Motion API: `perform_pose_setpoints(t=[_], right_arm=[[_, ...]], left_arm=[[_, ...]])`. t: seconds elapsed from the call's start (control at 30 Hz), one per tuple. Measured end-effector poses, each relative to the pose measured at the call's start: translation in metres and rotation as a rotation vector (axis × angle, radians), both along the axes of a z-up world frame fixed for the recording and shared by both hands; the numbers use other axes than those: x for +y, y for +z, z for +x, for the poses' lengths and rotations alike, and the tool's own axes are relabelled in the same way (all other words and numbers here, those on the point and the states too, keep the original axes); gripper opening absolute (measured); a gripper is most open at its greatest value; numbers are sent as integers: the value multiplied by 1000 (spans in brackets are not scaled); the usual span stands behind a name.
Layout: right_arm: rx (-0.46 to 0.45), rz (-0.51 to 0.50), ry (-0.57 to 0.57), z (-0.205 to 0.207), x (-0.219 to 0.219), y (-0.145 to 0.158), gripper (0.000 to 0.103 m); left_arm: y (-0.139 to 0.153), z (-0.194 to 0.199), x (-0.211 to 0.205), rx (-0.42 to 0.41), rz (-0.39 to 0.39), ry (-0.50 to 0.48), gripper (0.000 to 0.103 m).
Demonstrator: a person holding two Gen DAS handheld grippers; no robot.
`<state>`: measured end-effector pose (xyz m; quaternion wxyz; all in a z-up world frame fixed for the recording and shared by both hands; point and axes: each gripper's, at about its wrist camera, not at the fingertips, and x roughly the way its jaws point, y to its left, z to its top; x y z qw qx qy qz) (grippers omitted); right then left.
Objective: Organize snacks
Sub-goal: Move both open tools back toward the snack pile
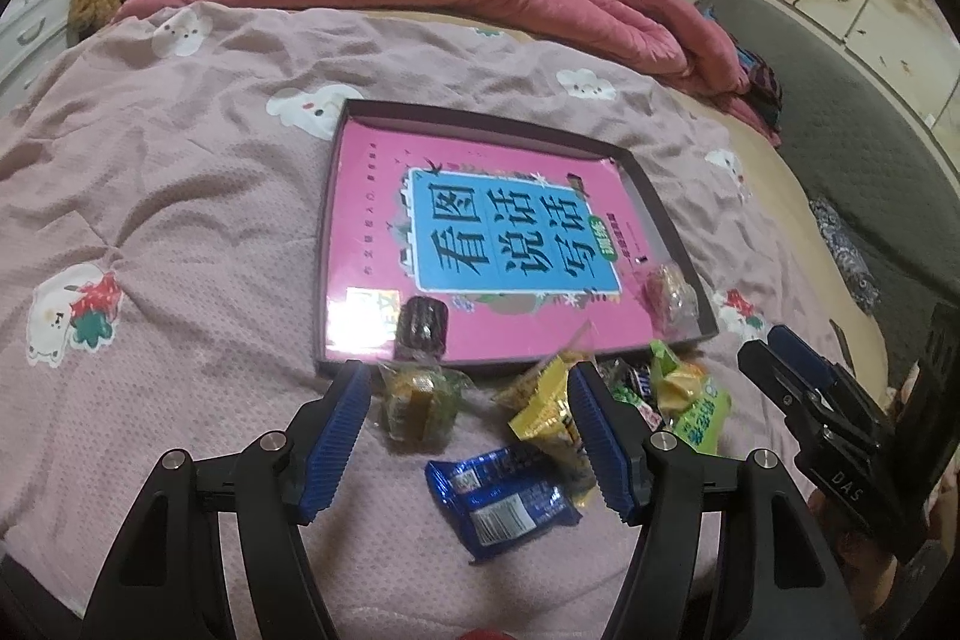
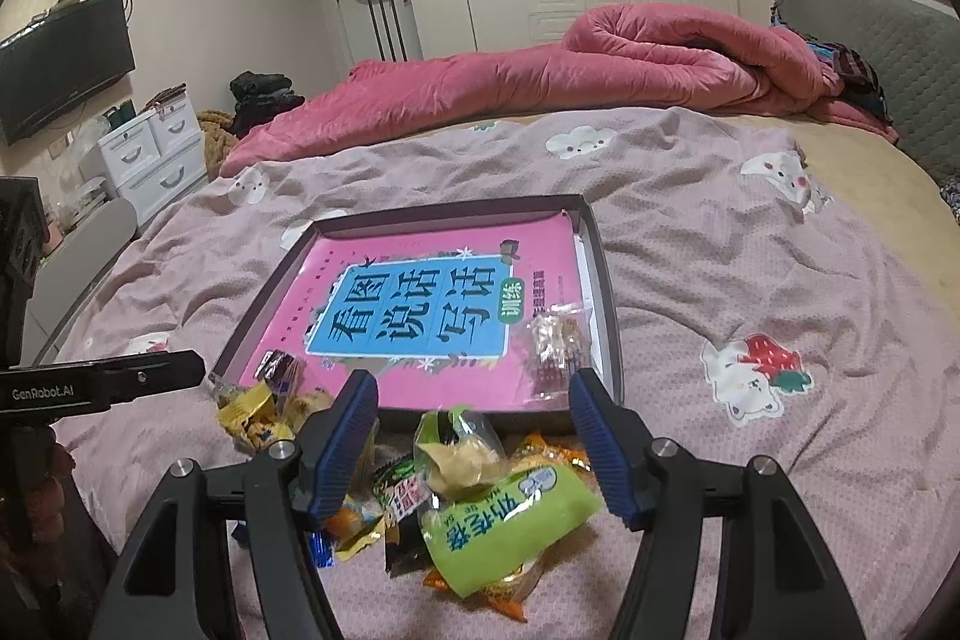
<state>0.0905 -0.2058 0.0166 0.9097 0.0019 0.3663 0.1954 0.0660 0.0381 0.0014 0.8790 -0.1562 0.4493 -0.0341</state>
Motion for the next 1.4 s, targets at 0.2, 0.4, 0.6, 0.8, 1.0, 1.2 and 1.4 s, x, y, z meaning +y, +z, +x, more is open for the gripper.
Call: perform_pose_setpoints(t=[0.2, 0.4, 0.6, 0.8, 1.0, 1.2, 1.4], right_arm=[[16, -7, 6, -4, 0, -3, 66], [27, -12, 13, -8, 1, -5, 66], [46, -17, 18, -12, 1, -9, 67], [85, -14, 13, -15, -3, -16, 67], [128, -7, -13, -14, -9, -24, 68], [173, -1, -29, -9, -13, -34, 72], [202, -20, -28, -2, -10, -45, 73]], left_arm=[[-2, -1, -7, 11, 7, -29, 70], [-5, -1, -10, 28, 7, -40, 70], [-11, -1, -16, 53, -4, -62, 70], [-20, -2, -23, 84, -28, -80, 70], [-29, -2, -36, 109, -35, -109, 70], [-33, -1, -40, 118, -33, -113, 70], [-36, 0, -39, 125, -39, -110, 70]])
